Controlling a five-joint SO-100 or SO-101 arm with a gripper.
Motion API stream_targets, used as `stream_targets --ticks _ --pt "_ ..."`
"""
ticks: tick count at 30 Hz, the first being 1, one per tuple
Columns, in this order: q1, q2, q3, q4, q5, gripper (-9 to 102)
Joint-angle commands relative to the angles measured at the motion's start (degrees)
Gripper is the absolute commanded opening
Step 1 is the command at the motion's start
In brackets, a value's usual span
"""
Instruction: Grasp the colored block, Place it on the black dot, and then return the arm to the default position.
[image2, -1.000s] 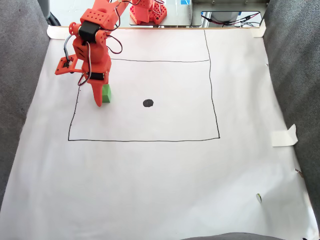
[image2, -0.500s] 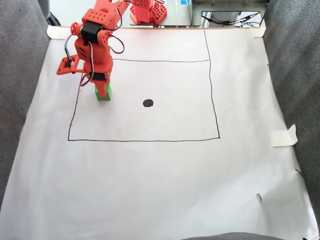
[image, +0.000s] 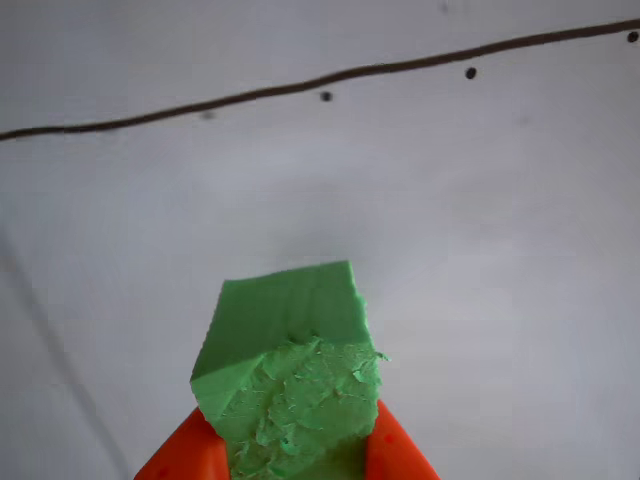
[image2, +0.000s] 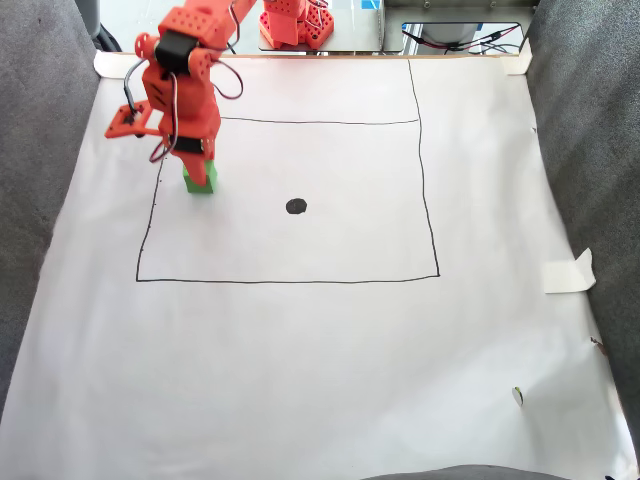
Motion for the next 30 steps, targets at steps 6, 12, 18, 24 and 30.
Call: stream_targets --ticks 6,12,18,24,30 --pt "-8.88 13.62 5.27 0.70 4.04 0" --pt "-16.44 15.21 6.77 4.57 7.91 0" --pt "-20.92 14.50 6.24 7.21 10.99 0" --pt "-22.06 10.20 1.85 9.76 13.45 0" --pt "-22.24 5.80 -1.32 10.37 15.03 0"
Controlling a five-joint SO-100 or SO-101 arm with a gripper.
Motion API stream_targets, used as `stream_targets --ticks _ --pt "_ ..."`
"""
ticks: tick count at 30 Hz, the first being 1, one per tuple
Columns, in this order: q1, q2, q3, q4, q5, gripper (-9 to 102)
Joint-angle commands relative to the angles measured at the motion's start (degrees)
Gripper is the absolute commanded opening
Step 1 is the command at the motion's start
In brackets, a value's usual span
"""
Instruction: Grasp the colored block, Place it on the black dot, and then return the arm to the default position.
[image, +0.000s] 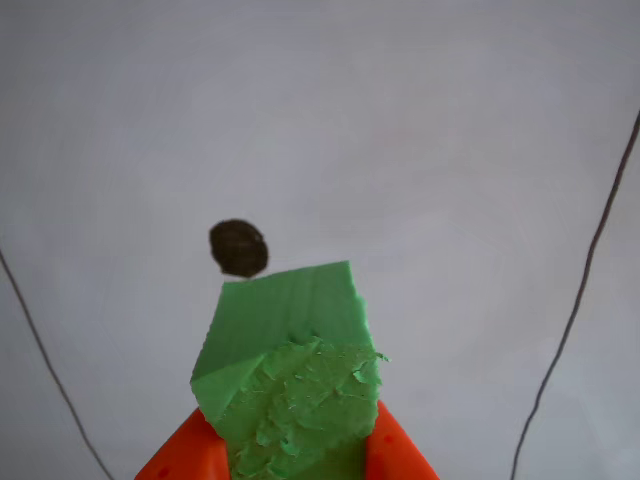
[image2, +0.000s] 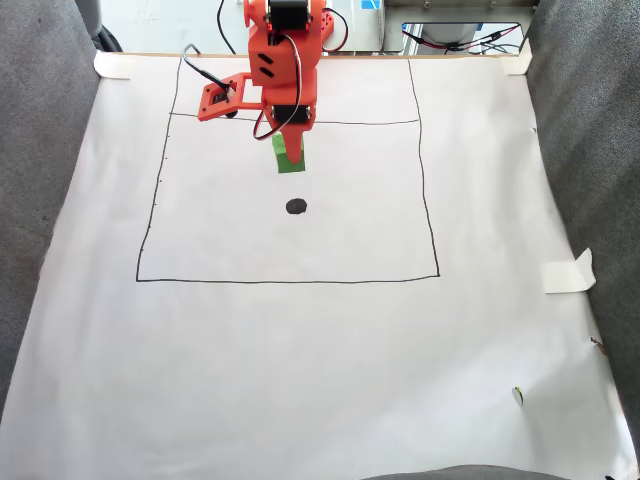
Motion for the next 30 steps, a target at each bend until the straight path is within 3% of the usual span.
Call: stream_targets --ticks 1,30 --pt "0.00 -0.53 -3.69 -0.26 0.70 0" --pt "0.35 -16.52 -18.28 -4.57 2.20 0"
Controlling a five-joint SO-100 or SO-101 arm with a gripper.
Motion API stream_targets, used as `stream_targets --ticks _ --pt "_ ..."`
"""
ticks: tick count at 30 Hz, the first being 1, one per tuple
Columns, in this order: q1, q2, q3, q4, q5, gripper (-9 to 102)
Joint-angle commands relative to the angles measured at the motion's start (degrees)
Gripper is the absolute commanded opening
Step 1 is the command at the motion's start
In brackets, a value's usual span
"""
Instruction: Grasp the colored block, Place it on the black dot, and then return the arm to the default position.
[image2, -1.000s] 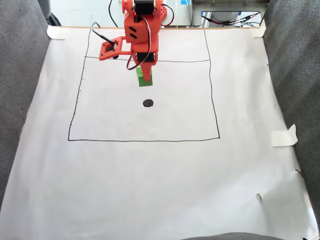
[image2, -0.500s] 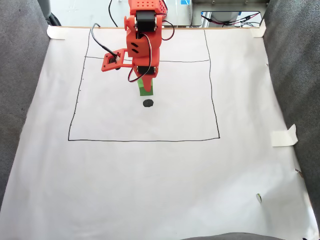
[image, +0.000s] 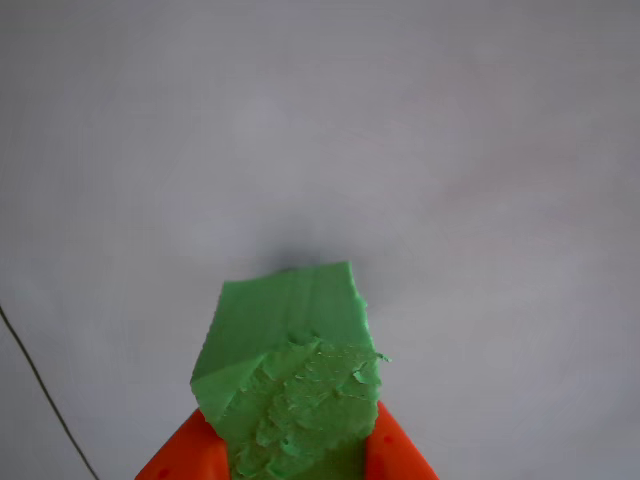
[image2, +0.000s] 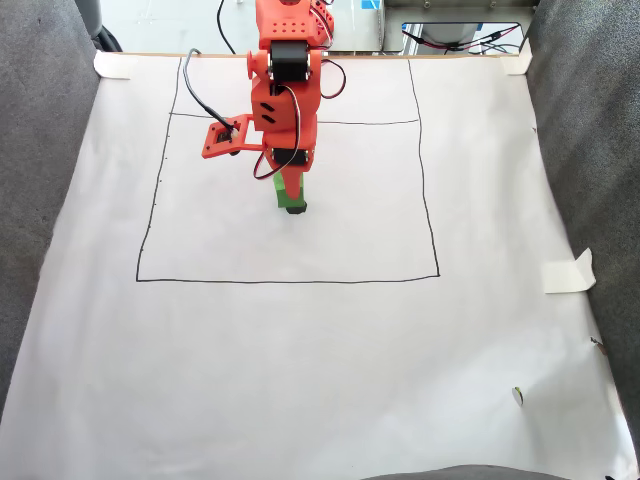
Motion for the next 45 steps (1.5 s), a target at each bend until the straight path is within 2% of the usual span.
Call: stream_targets --ticks 1,15,41,45 --pt "-0.53 -0.35 -4.66 0.44 0.26 0" --pt "-0.97 -8.88 -18.28 5.80 0.35 0" --pt "-0.88 -12.57 -18.37 5.71 -2.29 0" --pt "-1.05 -12.30 -18.02 6.15 -2.37 7"
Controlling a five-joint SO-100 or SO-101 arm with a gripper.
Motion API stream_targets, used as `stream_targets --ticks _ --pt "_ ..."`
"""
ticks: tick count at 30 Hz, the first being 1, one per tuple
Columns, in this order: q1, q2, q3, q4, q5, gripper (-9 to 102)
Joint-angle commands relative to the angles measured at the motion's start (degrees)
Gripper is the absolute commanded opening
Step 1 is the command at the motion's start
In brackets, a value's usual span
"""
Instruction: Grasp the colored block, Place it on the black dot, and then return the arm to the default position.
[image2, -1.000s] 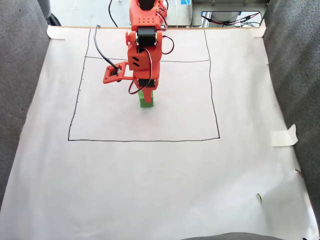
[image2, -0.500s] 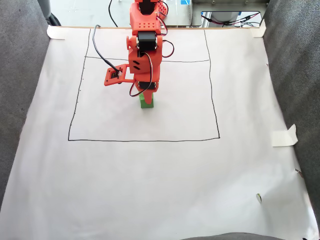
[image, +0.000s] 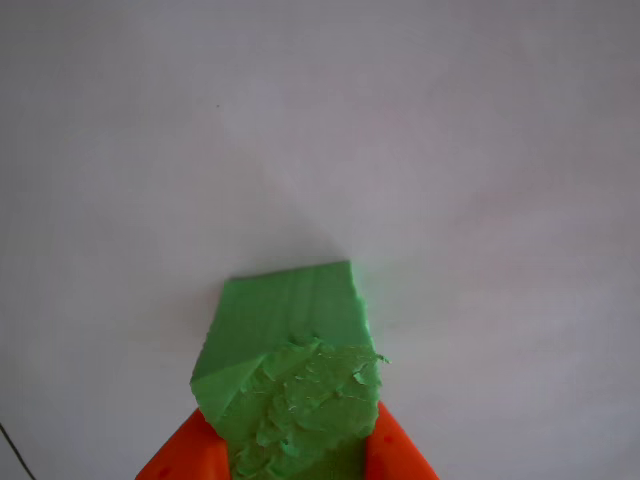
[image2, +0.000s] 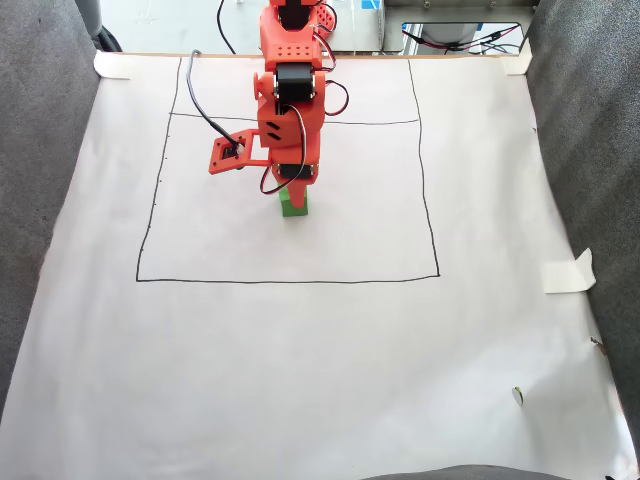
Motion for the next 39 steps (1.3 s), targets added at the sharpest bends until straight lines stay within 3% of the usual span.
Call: stream_targets --ticks 1,12,21,30,39 --pt "-0.44 0.53 -1.05 0.44 -0.70 10" --pt "-0.79 1.23 -0.88 2.37 -3.34 38" --pt "-0.35 8.00 6.59 2.37 -4.75 48" --pt "-0.35 32.96 35.60 -8.17 -4.57 47" --pt "-1.23 73.48 86.13 -32.34 -4.22 45"
